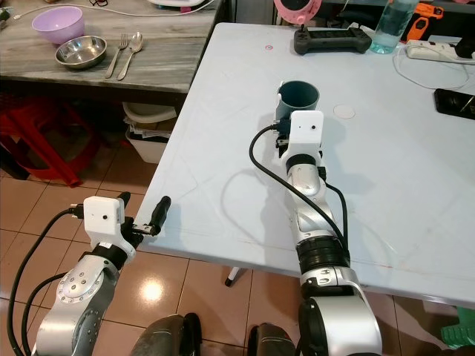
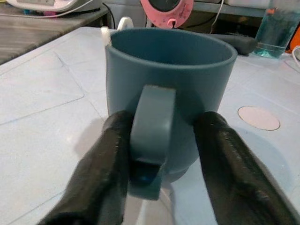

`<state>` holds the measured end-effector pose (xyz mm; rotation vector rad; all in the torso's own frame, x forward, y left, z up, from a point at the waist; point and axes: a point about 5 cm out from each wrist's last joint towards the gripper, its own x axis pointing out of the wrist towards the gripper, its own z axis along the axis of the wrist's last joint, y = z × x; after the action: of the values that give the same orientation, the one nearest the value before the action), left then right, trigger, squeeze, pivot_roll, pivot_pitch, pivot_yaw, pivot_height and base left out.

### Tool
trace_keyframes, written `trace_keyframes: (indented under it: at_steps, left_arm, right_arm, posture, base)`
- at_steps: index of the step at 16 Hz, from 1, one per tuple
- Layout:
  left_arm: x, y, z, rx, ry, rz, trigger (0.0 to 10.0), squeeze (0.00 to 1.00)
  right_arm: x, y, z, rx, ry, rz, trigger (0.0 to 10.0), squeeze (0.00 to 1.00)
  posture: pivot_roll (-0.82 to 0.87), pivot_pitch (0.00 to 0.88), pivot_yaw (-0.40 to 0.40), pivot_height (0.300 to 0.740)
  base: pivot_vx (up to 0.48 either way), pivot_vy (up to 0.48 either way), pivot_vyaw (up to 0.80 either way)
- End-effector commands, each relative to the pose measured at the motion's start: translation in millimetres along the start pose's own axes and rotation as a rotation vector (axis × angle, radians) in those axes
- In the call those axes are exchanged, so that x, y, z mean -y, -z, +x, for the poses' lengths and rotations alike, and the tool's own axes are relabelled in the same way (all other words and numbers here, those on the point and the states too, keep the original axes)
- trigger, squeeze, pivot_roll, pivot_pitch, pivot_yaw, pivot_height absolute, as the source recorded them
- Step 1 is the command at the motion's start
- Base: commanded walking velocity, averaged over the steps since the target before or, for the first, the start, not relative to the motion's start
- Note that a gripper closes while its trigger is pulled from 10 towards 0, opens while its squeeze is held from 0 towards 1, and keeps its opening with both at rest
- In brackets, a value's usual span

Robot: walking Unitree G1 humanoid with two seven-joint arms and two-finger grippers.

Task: Setting the table

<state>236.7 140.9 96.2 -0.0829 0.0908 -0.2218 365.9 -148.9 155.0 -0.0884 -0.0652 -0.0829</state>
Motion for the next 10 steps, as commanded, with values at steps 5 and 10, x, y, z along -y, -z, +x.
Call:
trace_keyframes:
  at_steps: [5, 10]
  left_arm:
    - [0.2, -0.4, -1.5, -0.002, -0.002, 0.001, 10.0, 0.0]
    - [-0.3, -0.1, 1.9, -0.004, -0.017, 0.001, 10.0, 0.0]
  right_arm:
    - [2.7, 0.4, 1.7, 0.013, 0.004, 0.005, 0.0, 0.0]
    - [5.3, 1.3, -2.9, 0.033, 0.007, 0.01, 0.0, 0.0]
  posture:
    - [0.03, 0.162, 0.042, 0.74]
    - [0.04, 0.147, 0.037, 0.74]
  base:
    - [0.0, 0.0, 0.0]
    - [0.0, 0.0, 0.0]
